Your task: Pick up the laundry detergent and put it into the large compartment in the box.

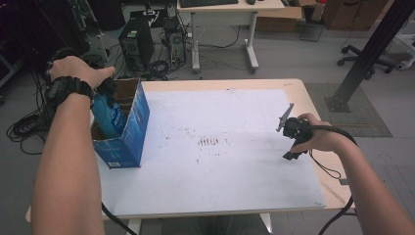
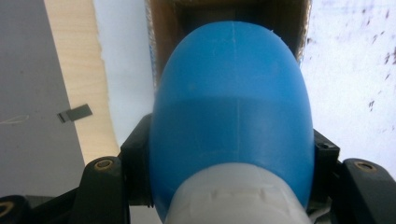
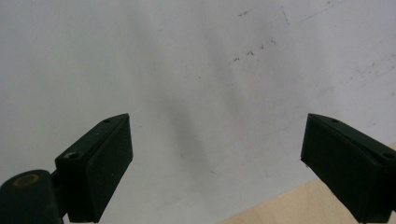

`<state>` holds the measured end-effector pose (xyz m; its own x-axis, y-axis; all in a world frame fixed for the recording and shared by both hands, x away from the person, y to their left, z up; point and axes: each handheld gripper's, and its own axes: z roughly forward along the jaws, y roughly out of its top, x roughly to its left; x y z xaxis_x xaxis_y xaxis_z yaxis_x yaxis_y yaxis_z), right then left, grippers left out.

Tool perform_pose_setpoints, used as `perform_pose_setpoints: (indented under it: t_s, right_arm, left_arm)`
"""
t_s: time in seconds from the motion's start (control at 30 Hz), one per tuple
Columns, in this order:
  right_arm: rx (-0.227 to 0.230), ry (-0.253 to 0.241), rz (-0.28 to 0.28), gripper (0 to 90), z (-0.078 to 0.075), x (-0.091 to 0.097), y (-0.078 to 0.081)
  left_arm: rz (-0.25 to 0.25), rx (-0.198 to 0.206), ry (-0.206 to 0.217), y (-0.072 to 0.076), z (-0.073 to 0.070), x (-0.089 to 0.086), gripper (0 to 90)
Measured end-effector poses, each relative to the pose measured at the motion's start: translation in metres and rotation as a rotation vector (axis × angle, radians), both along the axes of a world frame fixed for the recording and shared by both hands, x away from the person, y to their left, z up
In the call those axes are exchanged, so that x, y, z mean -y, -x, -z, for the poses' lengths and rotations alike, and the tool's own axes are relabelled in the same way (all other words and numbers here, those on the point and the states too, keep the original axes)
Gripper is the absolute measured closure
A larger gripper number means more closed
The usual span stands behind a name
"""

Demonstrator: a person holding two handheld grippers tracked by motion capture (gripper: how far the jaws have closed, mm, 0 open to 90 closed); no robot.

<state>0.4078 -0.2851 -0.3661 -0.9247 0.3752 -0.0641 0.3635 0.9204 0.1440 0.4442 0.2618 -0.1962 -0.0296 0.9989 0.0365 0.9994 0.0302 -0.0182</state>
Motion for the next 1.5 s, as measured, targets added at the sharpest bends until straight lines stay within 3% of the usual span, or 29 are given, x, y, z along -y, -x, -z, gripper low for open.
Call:
perform_pose_setpoints:
  t_s: [1.5]
  right_arm:
    - [-0.011, 0.003, 0.003, 9.2, 0.007, 0.001, 0.003]
  left_arm:
    - [0.011, -0.044, 0.026, -0.002, 0.057, -0.001, 37.5]
